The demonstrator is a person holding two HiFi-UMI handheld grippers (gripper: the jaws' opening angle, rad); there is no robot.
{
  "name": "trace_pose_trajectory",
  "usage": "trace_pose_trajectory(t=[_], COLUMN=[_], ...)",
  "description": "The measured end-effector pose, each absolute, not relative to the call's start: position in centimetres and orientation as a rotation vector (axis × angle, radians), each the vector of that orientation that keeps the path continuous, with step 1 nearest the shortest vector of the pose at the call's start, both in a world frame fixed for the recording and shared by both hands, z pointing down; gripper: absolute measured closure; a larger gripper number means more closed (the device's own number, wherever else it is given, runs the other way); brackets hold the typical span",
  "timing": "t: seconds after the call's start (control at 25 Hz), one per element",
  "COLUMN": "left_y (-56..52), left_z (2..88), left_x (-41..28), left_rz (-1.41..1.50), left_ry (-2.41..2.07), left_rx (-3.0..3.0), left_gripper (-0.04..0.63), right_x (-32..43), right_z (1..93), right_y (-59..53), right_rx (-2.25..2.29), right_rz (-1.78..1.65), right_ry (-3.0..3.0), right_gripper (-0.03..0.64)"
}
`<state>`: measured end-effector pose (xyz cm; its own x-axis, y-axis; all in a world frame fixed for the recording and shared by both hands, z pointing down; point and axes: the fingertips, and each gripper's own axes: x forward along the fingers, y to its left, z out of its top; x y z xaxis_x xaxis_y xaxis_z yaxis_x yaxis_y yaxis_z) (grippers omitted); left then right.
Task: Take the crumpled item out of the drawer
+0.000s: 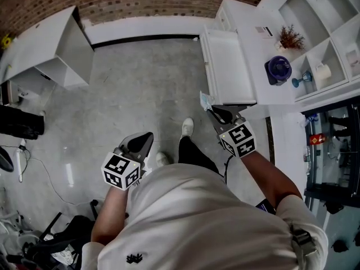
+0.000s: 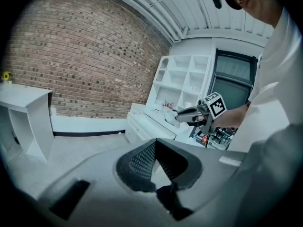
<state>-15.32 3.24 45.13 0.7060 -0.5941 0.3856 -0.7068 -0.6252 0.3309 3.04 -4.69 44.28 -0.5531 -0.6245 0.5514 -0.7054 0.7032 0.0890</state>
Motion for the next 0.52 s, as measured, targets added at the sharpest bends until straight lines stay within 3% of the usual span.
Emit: trace_pose_trajectory(t=[0.52], left_y=[-1.3], left_z=[45.2], left_x=[-11.9], left_rz=[0.354], left_ry=[-1.066], left_rx=[2.394], left_gripper=[0.589], right_x=[6.5], right_z=[44.1], right_y=[-8.8], right_rx=[0.920], right_rz=[0.194], right_ry=[-2.403], right_gripper=[0.574])
